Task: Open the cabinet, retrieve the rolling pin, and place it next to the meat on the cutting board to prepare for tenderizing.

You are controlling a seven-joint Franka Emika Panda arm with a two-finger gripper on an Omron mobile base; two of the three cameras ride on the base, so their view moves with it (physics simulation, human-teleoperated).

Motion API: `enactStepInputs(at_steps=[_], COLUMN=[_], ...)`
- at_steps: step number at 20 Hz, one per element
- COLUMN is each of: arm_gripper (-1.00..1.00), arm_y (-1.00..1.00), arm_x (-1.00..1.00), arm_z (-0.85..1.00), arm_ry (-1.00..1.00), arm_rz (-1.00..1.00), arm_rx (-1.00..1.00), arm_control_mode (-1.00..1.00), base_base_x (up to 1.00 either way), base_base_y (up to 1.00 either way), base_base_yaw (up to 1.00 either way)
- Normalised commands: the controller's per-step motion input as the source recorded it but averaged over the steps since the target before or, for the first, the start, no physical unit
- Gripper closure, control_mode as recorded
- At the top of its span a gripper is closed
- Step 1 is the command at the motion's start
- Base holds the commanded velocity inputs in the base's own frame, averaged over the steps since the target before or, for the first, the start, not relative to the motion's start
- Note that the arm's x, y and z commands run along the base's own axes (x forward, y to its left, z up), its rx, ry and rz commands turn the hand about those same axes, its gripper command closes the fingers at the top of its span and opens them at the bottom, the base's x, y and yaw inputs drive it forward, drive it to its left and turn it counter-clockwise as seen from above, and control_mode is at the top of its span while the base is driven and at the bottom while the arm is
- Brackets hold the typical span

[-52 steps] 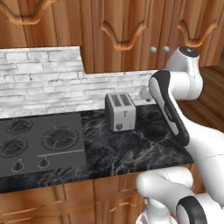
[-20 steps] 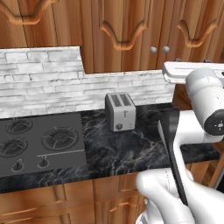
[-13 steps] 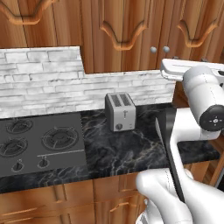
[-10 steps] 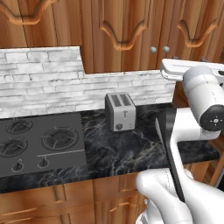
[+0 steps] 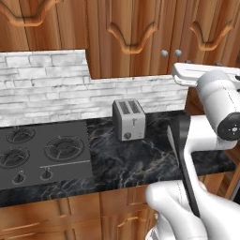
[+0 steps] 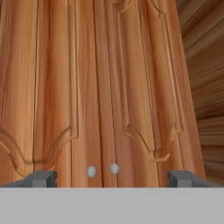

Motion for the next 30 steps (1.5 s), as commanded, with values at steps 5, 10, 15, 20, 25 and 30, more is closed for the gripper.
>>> enactStepInputs(at_steps=[5, 10, 15, 20, 25, 30], arm_gripper=[-1.0, -1.0, -1.0, -1.0, -1.0, -1.0], arm_y=[0.0, 0.02, 0.03, -0.07, -0.21, -0.21], arm_x=[0.15, 0.19, 0.22, 0.36, 0.44, 0.46], arm_z=[-0.04, -0.23, -0.25, -0.05, -0.07, -0.06], arm_ry=[0.0, 0.0, 0.02, 0.02, 0.05, 0.05], arm_rz=[0.08, 0.13, 0.11, 0.05, 0.02, 0.0], arm_rx=[0.01, 0.02, 0.0, 0.0, 0.01, 0.03], arm_control_mode=[-1.0, -1.0, -1.0, -1.0, -1.0, -1.0], base_base_x=[0.0, 0.0, 0.0, 0.0, 0.0, 0.0], base_base_y=[0.0, 0.0, 0.0, 0.0, 0.0, 0.0], base_base_yaw=[0.0, 0.0, 0.0, 0.0, 0.0, 0.0])
